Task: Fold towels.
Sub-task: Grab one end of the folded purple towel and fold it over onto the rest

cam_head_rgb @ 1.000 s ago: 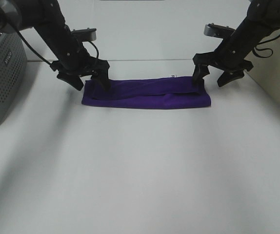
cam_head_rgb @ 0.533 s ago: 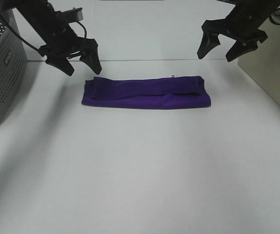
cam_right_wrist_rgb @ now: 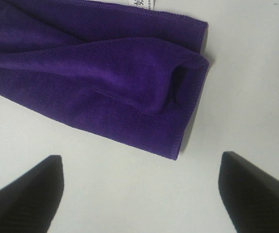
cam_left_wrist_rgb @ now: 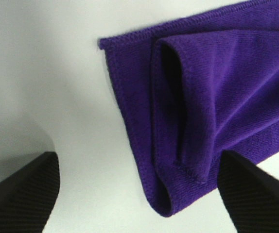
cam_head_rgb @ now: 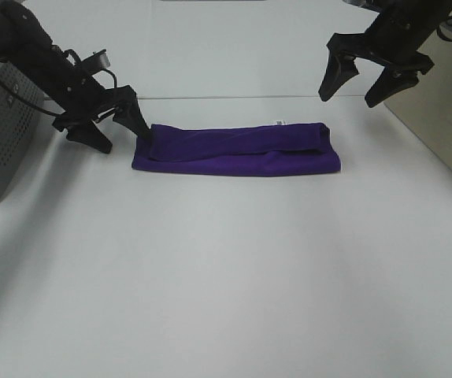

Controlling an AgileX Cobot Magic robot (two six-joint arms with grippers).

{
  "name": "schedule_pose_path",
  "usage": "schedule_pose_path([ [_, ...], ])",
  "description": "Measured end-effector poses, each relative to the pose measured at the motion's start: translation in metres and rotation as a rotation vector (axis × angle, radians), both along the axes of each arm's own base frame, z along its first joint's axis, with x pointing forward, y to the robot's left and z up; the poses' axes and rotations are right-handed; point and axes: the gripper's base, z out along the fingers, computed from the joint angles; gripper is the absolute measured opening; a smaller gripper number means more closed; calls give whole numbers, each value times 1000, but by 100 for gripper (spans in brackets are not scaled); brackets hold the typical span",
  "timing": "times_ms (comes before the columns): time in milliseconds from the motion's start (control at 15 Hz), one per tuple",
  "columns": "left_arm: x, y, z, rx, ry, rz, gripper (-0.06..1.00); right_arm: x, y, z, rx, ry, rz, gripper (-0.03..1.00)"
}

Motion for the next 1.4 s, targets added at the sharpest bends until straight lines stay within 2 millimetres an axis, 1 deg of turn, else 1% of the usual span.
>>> schedule_pose_path([
  [133,1,-4,-4,-34,9,6,81,0,0,0,1,1,0,84],
  [200,0,-8,-5,-50,13,2,81,0,0,0,1,4,1,84],
  [333,-3,-30,-9,-73,21,-29,81,-1,0,0,3,7,2,84],
  [400,-6,-46,-11,-84,28,-51,80,-1,0,0,4,9,2,84],
  [600,-16,-83,-17,-108,55,-99,73,-2,1,0,7,25,7,84],
  [667,-18,-91,-18,-108,59,-110,70,-3,1,0,13,31,8,84],
  [800,-21,-98,-21,-101,62,-121,59,-4,2,0,26,46,11,84],
  [867,-21,-98,-23,-88,62,-120,48,-5,2,0,27,53,13,84],
  [1000,-21,-97,-28,-67,64,-116,16,-6,3,0,31,66,12,84],
  [1067,-20,-97,-30,-68,61,-110,6,-6,3,0,32,71,6,84],
  [1133,-20,-98,-31,-76,61,-103,4,-6,3,0,35,76,-8,84],
  [1333,-20,-100,-31,-102,69,-96,4,-6,3,0,40,82,-24,84],
  [1400,-20,-95,-28,-90,68,-105,4,-6,3,0,44,86,-37,84],
])
